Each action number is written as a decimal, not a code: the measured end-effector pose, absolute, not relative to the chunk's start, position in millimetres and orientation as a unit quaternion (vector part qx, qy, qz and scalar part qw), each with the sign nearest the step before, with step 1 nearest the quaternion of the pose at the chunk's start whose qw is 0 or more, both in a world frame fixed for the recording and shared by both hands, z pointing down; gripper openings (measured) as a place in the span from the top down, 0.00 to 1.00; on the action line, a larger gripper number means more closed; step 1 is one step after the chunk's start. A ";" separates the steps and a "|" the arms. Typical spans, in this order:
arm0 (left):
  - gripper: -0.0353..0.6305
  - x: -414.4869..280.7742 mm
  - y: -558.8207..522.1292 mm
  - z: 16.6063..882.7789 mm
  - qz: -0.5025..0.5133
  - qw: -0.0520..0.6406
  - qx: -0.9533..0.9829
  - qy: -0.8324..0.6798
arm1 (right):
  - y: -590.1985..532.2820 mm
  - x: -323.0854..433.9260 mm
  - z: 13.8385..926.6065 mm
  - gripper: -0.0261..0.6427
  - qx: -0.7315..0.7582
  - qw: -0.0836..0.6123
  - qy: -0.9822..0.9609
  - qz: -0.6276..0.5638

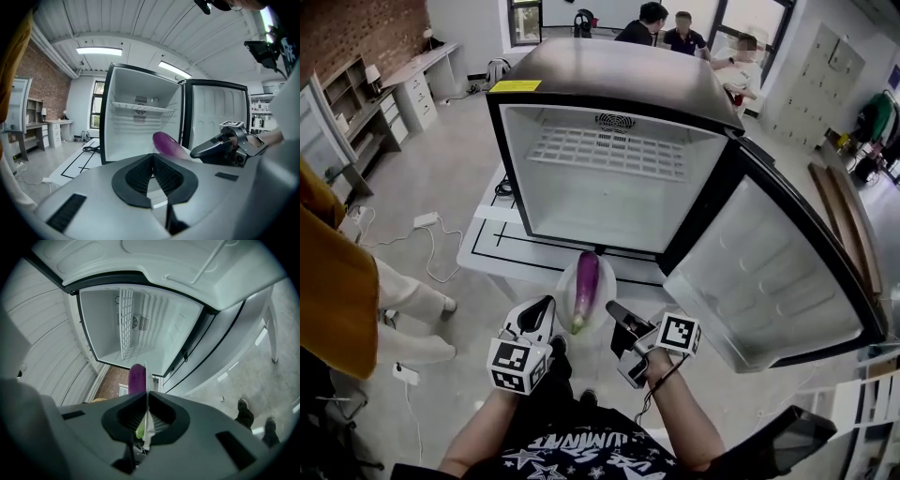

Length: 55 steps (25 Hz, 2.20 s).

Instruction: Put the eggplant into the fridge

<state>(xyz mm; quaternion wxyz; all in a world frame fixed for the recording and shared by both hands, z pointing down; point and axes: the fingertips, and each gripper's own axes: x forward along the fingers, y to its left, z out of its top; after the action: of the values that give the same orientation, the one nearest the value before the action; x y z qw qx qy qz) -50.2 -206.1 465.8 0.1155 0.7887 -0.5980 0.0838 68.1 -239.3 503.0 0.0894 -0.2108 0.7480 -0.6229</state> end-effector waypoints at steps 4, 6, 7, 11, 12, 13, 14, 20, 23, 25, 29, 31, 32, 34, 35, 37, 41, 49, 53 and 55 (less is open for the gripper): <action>0.93 -50.7 -237.6 470.4 0.084 0.117 0.802 -0.580 | -262.6 61.6 504.9 0.93 -0.218 0.097 0.751 -0.616; 0.93 -52.0 -256.0 468.3 0.083 0.110 0.809 -0.571 | -277.1 59.5 507.0 0.93 -0.226 0.102 0.748 -0.615; 0.93 -53.1 -265.3 467.0 0.082 0.108 0.813 -0.567 | -284.1 58.3 507.7 0.93 -0.232 0.105 0.746 -0.616; 0.93 -63.2 -299.4 468.4 0.083 0.107 0.820 -0.556 | -312.7 50.0 511.2 0.93 -0.249 0.107 0.739 -0.616; 0.93 -66.6 -307.3 469.6 0.084 0.109 0.821 -0.554 | -320.6 47.2 512.1 0.93 -0.253 0.107 0.740 -0.614; 0.93 -69.6 -315.0 470.3 0.086 0.111 0.822 -0.552 | -328.5 44.1 511.8 0.93 -0.256 0.107 0.741 -0.612; 0.93 -72.2 -322.7 470.6 0.086 0.112 0.824 -0.549 | -336.1 40.7 511.0 0.93 -0.257 0.108 0.741 -0.611; 0.93 -83.4 -364.6 474.2 0.085 0.117 0.832 -0.535 | -376.2 29.0 514.1 0.93 -0.274 0.115 0.731 -0.614; 0.93 -85.1 -380.0 479.3 0.086 0.121 0.837 -0.527 | -391.2 28.4 519.0 0.93 -0.291 0.130 0.721 -0.615; 0.93 -84.3 -388.7 483.7 0.087 0.124 0.841 -0.520 | -396.8 28.2 526.5 0.93 -0.304 0.139 0.712 -0.618; 0.93 -81.5 -402.3 487.2 0.092 0.121 0.851 -0.502 | -404.7 25.6 540.0 0.93 -0.326 0.143 0.699 -0.620; 0.93 -81.7 -408.2 488.7 0.094 0.121 0.856 -0.494 | -408.1 20.1 542.1 0.93 -0.326 0.146 0.696 -0.623; 0.93 -81.6 -411.1 490.0 0.095 0.122 0.857 -0.491 | -409.7 16.5 542.6 0.93 -0.324 0.144 0.697 -0.624; 0.93 -81.1 -416.1 492.0 0.096 0.124 0.861 -0.483 | -412.5 9.0 543.1 0.93 -0.320 0.133 0.702 -0.621; 0.93 -81.1 -418.1 492.4 0.097 0.125 0.863 -0.480 | -414.3 5.9 543.3 0.93 -0.322 0.126 0.705 -0.619; 0.93 -83.0 -422.1 492.9 0.097 0.125 0.866 -0.474 | -420.2 0.1 544.1 0.93 -0.325 0.120 0.709 -0.615; 0.93 -90.1 -431.7 492.2 0.093 0.127 0.870 -0.467 | -439.5 -7.4 543.8 0.93 -0.333 0.123 0.708 -0.611; 0.93 -92.7 -444.0 496.9 0.092 0.129 0.880 -0.448 | -473.1 -14.3 556.4 0.93 -0.355 0.117 0.700 -0.608; 0.94 -93.4 -448.7 500.8 0.098 0.130 0.884 -0.438 | -481.4 -16.0 566.6 0.93 -0.362 0.103 0.695 -0.613; 0.93 -91.8 -450.0 501.2 0.099 0.130 0.886 -0.433 | -484.8 -15.5 570.0 0.93 -0.364 0.102 0.692 -0.615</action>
<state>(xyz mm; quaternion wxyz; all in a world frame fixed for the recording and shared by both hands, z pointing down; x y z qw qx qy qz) -91.8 -450.0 501.2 0.1296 0.8864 -0.4332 0.0995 -15.5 -484.8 570.0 0.1021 -0.3643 0.6916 -0.6153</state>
